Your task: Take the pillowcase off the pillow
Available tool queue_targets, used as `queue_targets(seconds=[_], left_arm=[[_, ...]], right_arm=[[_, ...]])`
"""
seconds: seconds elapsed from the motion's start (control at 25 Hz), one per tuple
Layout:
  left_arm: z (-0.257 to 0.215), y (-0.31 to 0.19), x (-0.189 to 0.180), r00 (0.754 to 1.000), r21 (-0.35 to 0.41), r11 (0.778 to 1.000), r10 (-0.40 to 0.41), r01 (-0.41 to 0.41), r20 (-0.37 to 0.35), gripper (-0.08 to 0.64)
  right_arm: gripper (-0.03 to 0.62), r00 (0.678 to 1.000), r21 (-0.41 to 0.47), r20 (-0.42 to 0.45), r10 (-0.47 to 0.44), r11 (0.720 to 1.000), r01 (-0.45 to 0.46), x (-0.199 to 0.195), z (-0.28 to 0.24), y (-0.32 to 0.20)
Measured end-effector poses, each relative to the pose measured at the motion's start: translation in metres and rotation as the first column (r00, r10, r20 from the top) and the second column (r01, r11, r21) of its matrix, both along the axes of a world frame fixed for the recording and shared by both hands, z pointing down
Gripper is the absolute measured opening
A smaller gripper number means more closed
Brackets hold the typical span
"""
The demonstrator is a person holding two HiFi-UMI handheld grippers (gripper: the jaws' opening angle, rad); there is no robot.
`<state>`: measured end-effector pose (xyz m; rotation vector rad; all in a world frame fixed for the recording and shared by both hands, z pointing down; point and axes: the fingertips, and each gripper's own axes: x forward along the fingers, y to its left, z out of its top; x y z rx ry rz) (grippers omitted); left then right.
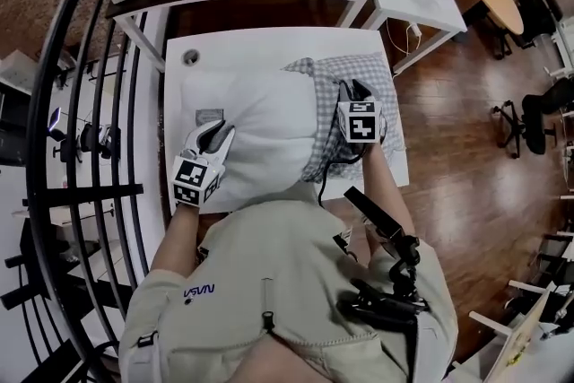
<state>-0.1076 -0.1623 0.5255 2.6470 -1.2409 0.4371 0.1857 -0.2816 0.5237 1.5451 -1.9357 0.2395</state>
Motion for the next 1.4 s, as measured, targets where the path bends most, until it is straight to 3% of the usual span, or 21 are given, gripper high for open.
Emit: queue_targets(seconds=[0.16,0.32,0.44,0.56,0.68,0.76,0.8,0.92,1.0,1.04,1.16,1.28,1.4], left_arm=[[-0.048,0.016,0.011,0.999,0.099,0.994,0.044,-0.044,0.005,0.146],[-0.064,0.050,0.043,0.986,0.114,0.981,0.161,-0.157,-0.029,0.167],[-0.042,0.077,0.081,0.952,0.038,0.951,0.306,-0.306,-0.007,0.219],[-0.005,0.100,0.112,0.903,-0.060,0.906,0.422,-0.418,0.083,0.236],[0.033,0.113,0.124,0.867,-0.137,0.878,0.476,-0.459,0.144,0.258],[0.052,0.106,0.126,0.858,-0.154,0.879,0.475,-0.452,0.197,0.258],[0.058,0.100,0.126,0.859,-0.160,0.883,0.466,-0.440,0.212,0.257],[0.048,0.084,0.121,0.881,-0.179,0.895,0.439,-0.410,0.176,0.097],[0.022,0.072,0.115,0.901,-0.156,0.905,0.416,-0.396,0.127,0.050],[0.008,0.065,0.110,0.915,-0.136,0.916,0.392,-0.378,0.098,0.038],[-0.034,0.042,0.091,0.951,-0.064,0.950,0.308,-0.307,0.010,0.029],[-0.064,0.028,0.072,0.966,-0.024,0.966,0.254,-0.256,-0.047,0.026],[-0.066,0.023,0.054,0.969,-0.045,0.972,0.227,-0.232,-0.092,0.025]], right_arm=[[0.140,0.990,0.051,0.142,0.000,0.999,-0.007,-0.002,-0.030,0.043],[0.140,0.955,0.064,0.290,0.055,0.995,-0.077,-0.009,-0.038,0.096],[0.140,0.940,0.024,0.335,0.065,0.997,-0.078,-0.023,-0.031,0.143],[0.140,0.944,-0.052,0.323,0.068,0.997,-0.054,-0.034,-0.012,0.186],[0.151,0.941,-0.162,0.323,0.099,0.986,-0.048,-0.041,0.022,0.220],[0.174,0.945,-0.225,0.314,0.089,0.974,-0.016,-0.052,0.045,0.229],[0.183,0.950,-0.250,0.303,0.075,0.968,0.003,-0.061,0.057,0.230],[0.182,0.979,-0.277,0.201,0.020,0.960,0.037,-0.081,0.083,0.219],[0.100,0.995,-0.245,0.103,-0.010,0.969,0.035,-0.080,0.077,0.209],[0.065,0.998,-0.215,0.059,-0.020,0.976,0.032,-0.075,0.066,0.205],[0.050,0.999,-0.101,-0.054,-0.004,0.995,-0.001,-0.052,0.026,0.194],[0.041,0.988,-0.004,-0.131,0.076,0.997,-0.077,-0.022,-0.002,0.190],[0.041,0.975,0.012,-0.156,0.156,0.988,-0.156,0.017,-0.006,0.184]])
